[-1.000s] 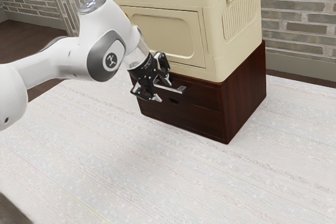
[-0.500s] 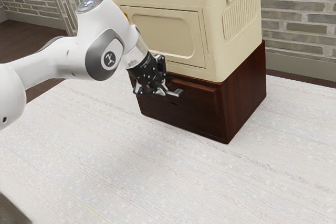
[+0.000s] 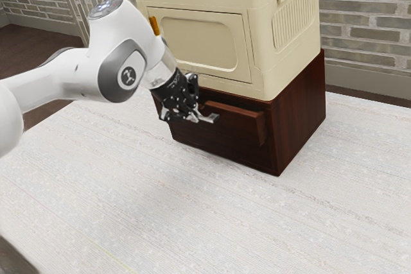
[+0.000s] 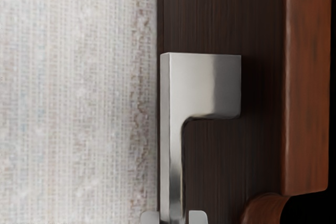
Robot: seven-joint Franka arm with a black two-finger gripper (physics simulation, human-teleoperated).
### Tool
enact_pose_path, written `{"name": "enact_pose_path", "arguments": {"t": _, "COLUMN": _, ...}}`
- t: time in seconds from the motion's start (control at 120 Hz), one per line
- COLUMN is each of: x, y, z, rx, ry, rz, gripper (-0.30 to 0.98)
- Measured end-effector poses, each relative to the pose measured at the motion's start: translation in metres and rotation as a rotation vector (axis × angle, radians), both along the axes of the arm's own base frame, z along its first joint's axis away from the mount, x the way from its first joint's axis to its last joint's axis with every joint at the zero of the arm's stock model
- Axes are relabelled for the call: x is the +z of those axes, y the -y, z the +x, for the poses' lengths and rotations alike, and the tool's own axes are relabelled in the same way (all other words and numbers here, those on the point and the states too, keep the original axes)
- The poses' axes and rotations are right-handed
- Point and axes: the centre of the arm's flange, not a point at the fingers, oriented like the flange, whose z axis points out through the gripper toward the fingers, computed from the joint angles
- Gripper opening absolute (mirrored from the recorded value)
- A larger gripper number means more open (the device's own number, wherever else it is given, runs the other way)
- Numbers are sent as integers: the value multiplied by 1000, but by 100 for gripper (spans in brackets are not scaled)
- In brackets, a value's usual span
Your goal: Pull the drawer handle with one arm to open the drawer
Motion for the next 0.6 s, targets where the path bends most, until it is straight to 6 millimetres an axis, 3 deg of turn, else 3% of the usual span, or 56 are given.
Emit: {"name": "enact_pose_path", "arguments": {"t": 0.6, "x": 1, "y": 1, "z": -33, "rx": 8, "ry": -16, "rz": -5, "gripper": -10}}
